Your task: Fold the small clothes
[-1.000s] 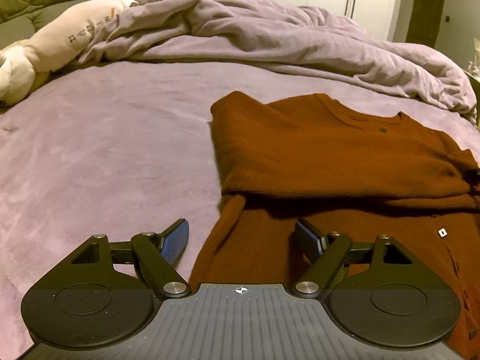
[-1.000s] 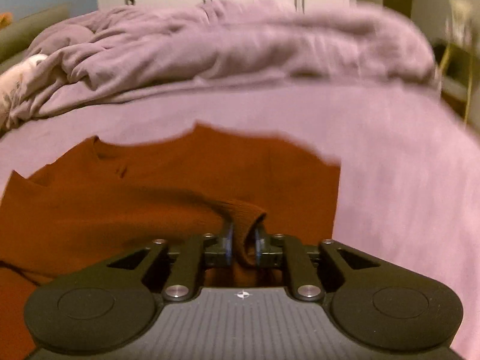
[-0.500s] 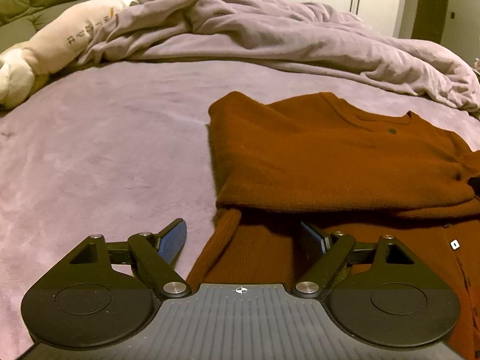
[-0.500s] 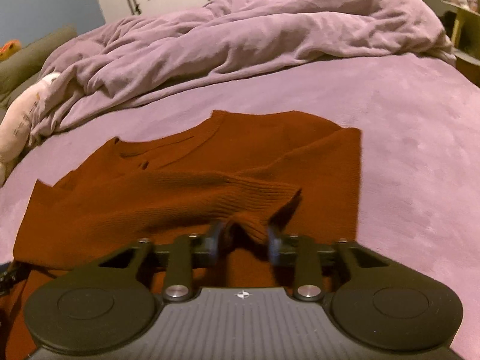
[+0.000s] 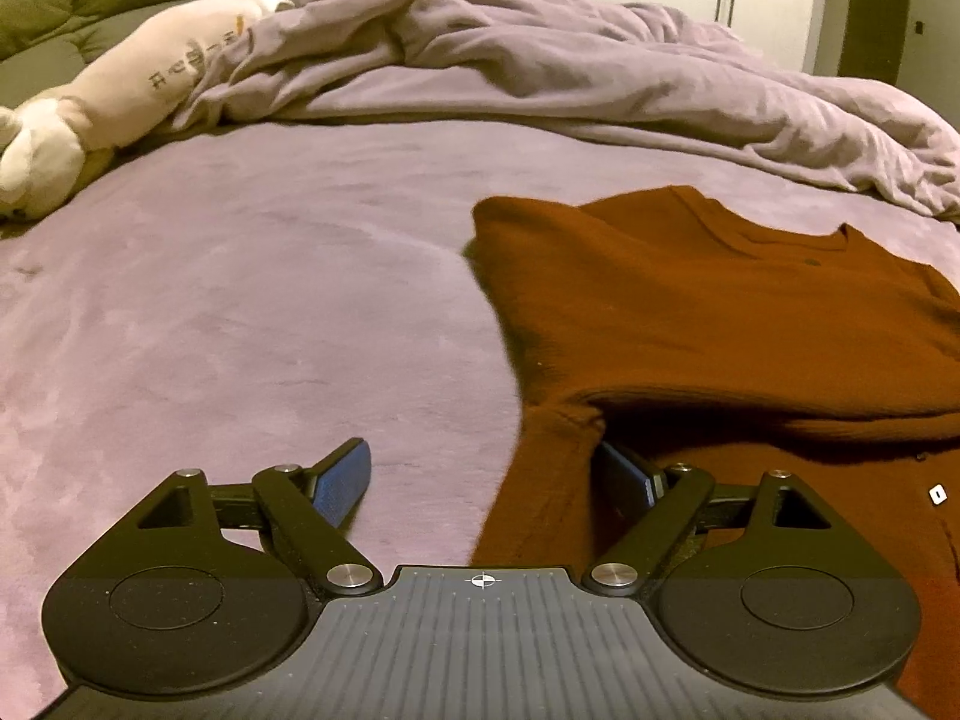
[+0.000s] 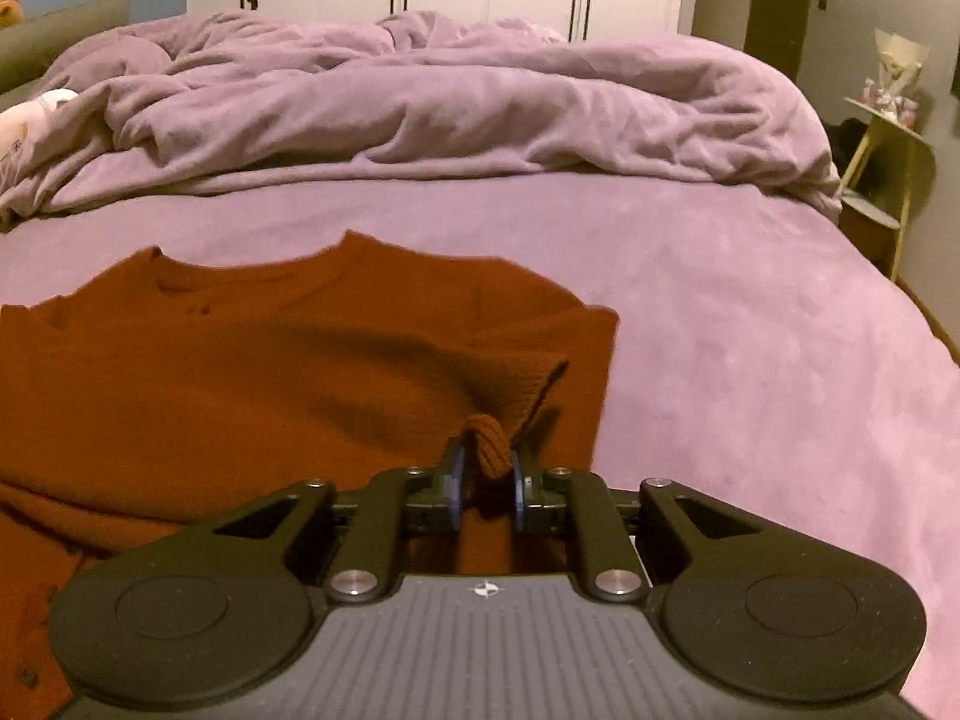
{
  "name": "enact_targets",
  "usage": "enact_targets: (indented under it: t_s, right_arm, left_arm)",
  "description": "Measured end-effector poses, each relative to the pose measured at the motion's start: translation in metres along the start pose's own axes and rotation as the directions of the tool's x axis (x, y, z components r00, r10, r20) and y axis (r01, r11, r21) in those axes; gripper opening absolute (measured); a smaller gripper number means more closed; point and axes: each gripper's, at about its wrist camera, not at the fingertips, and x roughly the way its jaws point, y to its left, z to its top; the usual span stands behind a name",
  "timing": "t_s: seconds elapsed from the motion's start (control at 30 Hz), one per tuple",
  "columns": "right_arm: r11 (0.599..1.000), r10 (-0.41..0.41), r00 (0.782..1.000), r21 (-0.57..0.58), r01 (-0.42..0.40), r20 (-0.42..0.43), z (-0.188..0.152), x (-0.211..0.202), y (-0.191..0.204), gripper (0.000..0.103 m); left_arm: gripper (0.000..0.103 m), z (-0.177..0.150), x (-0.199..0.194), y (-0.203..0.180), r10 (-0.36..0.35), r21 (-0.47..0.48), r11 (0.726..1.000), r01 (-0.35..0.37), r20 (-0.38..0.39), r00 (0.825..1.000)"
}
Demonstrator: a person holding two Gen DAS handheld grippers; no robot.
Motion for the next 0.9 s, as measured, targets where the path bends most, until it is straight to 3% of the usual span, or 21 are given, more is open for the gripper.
enact_targets:
  t_s: [0.1,0.37,0.57,0.67,0.8,0.9]
  right_arm:
    - [0.999,-0.010,1.000,0.044,0.009,0.025,0.001,-0.009,-0.008,0.029]
    - [0.999,-0.047,0.991,0.005,0.047,0.128,0.007,-0.031,0.004,0.030]
    - [0.998,0.044,0.997,-0.047,-0.041,0.056,0.005,-0.013,0.018,0.029]
    - [0.998,0.039,0.999,-0.046,-0.039,-0.006,-0.002,0.006,0.015,0.027]
    - [1.000,0.026,1.000,-0.013,-0.026,0.016,0.005,0.000,0.015,0.025]
    - [0.999,0.052,0.997,-0.019,-0.051,0.050,0.012,-0.002,0.027,0.025]
  left_arm:
    - [0.089,0.001,-0.002,0.008,0.003,-0.017,1.000,-0.003,0.000,1.000]
    - [0.090,-0.001,-0.003,0.015,0.020,-0.053,0.998,-0.020,-0.004,1.000]
    - [0.093,0.000,-0.003,0.025,0.016,-0.088,0.996,-0.017,-0.018,1.000]
    - [0.092,0.002,-0.012,0.028,0.014,-0.085,0.996,-0.017,-0.029,0.999]
    - [0.091,0.011,-0.033,0.024,0.034,-0.042,0.999,-0.033,0.036,0.999]
    - [0.092,0.027,-0.033,0.009,-0.003,-0.035,0.999,0.006,0.075,0.997]
